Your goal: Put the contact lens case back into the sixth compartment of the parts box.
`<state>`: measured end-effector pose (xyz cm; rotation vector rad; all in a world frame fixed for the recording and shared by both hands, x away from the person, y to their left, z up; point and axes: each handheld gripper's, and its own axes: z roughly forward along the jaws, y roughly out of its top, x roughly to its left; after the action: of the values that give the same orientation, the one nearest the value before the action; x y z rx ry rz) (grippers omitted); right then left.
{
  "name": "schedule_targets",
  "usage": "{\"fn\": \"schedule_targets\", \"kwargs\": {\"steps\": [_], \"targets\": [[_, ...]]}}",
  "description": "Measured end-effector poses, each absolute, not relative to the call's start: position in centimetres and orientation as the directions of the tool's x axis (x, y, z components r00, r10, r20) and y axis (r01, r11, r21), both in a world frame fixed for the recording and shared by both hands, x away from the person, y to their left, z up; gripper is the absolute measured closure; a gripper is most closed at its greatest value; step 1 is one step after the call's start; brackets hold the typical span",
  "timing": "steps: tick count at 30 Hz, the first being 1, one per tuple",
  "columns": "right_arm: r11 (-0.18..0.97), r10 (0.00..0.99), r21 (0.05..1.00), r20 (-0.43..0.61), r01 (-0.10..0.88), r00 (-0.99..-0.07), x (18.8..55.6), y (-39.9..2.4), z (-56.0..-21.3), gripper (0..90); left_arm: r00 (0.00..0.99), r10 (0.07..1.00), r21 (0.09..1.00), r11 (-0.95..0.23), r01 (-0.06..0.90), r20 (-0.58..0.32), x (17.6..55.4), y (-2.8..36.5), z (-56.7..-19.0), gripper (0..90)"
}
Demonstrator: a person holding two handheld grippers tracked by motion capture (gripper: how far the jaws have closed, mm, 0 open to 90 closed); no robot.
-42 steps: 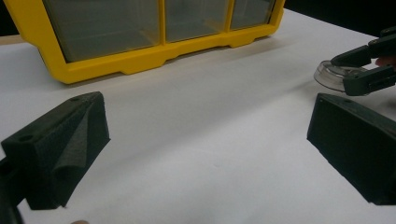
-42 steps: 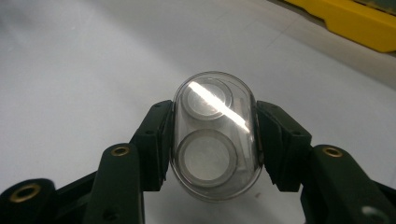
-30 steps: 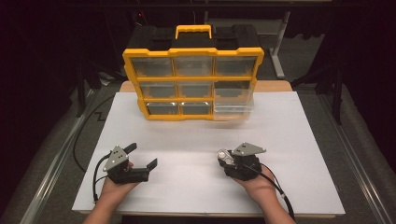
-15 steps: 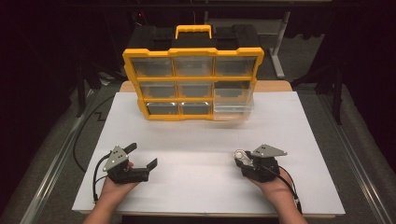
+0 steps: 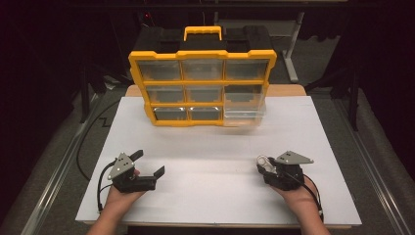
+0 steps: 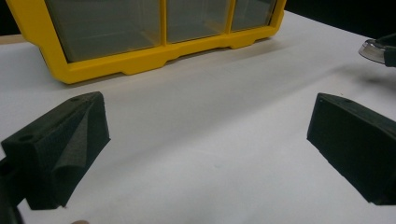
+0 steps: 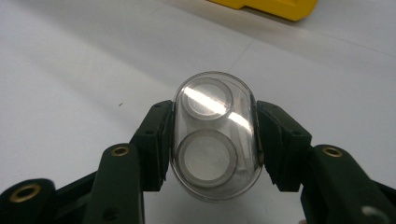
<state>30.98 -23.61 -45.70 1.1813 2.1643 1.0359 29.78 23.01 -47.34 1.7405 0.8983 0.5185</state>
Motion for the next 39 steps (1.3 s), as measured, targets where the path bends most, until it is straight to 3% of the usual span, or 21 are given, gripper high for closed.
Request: {"fn": "schedule_targets", "kwargs": {"steps": [14,19,30,39], "targets": [[0.35,0.836,0.793,-0.025,0.498,-0.548,31.2,-23.5,-45.2,50.1,0.617,0.782,0.932,-0.151,0.328,-0.091,30.0,23.1,-47.5,0.2],[0.42,0.818,0.749,-0.07,0.512,-0.57,31.8,-22.8,-44.6,50.2,0.628,0.773,0.931,-0.159,0.328,-0.089,30.1,22.9,-47.5,0.2],[0.484,0.796,0.647,-0.046,0.589,-0.603,33.4,-22.7,-44.6,50.1,0.645,0.761,0.937,-0.169,0.306,-0.074,29.9,22.7,-47.4,0.2],[0.555,0.754,0.584,-0.053,0.593,-0.654,33.8,-22.0,-43.9,50.1,0.646,0.759,0.938,-0.161,0.308,-0.082,29.8,22.8,-47.3,0.3]]}}
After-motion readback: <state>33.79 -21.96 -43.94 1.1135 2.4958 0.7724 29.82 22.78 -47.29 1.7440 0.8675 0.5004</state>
